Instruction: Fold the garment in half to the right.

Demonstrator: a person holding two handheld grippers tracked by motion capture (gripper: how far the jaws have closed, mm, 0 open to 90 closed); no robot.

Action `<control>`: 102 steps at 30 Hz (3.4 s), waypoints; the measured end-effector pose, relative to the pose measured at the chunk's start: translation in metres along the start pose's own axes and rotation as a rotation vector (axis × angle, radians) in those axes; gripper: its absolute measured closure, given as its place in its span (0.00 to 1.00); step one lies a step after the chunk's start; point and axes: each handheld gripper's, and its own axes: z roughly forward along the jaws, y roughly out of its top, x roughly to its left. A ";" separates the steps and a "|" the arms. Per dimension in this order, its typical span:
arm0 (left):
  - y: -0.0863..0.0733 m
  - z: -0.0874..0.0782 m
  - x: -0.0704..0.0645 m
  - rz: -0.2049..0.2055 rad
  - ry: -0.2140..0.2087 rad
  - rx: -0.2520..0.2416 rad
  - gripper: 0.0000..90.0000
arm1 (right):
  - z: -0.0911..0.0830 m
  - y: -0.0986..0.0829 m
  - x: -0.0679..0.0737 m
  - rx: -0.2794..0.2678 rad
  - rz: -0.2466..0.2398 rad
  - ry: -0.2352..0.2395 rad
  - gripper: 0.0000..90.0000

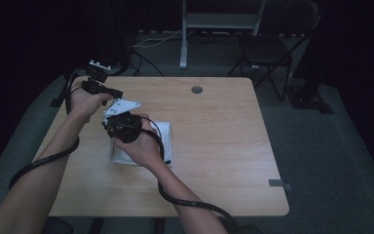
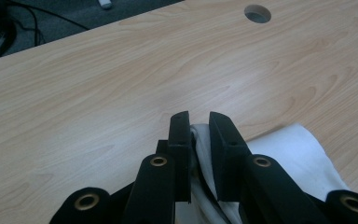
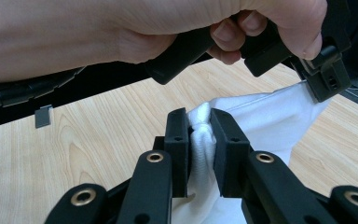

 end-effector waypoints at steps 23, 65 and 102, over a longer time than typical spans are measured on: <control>0.005 0.006 -0.010 0.011 -0.003 0.003 0.89 | -0.010 -0.007 -0.006 -0.001 0.008 -0.013 0.87; 0.013 0.017 -0.032 0.078 0.020 0.028 0.88 | -0.023 -0.020 -0.015 -0.001 0.028 -0.025 0.87; 0.010 0.028 -0.046 0.106 0.009 0.041 0.88 | -0.029 -0.033 -0.016 0.004 0.039 -0.036 0.87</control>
